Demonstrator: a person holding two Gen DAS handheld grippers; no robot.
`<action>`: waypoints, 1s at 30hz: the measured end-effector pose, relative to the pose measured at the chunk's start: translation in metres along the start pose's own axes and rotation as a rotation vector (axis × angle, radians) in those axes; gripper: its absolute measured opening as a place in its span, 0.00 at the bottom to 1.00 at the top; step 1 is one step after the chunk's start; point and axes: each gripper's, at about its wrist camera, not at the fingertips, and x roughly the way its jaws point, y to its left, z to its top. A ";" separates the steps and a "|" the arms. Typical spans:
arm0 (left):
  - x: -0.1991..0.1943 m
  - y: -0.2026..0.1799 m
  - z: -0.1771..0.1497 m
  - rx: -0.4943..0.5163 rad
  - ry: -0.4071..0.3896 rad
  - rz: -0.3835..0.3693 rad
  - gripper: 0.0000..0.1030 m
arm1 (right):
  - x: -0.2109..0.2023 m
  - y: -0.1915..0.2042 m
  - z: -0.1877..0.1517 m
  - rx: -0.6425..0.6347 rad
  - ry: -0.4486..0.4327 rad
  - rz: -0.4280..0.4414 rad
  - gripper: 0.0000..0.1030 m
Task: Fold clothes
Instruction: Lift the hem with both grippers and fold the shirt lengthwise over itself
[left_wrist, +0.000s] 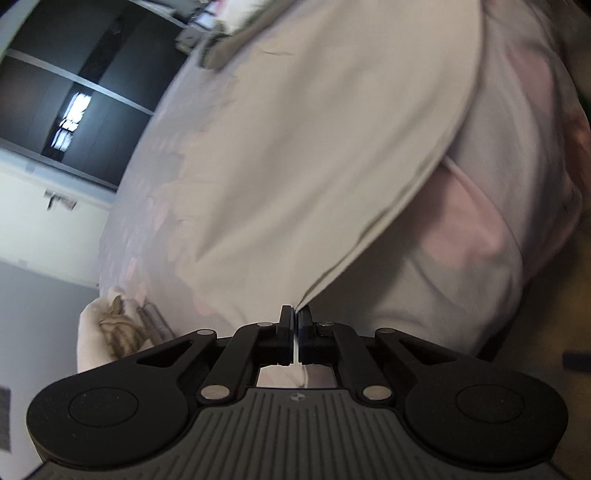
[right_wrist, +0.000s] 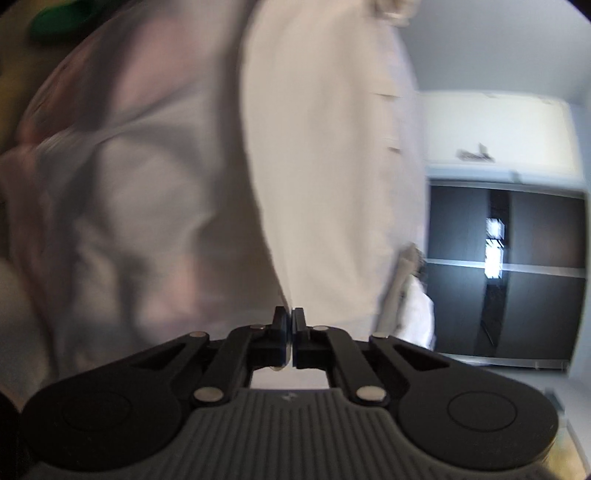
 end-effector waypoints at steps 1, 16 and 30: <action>-0.006 0.007 0.003 -0.033 -0.014 0.009 0.00 | -0.004 -0.011 0.000 0.040 -0.002 -0.018 0.02; -0.113 0.095 0.022 -0.307 -0.246 0.161 0.00 | -0.099 -0.129 -0.009 0.415 -0.047 -0.272 0.02; -0.103 0.134 0.054 -0.293 -0.192 0.143 0.00 | -0.069 -0.179 -0.004 0.518 0.027 -0.280 0.02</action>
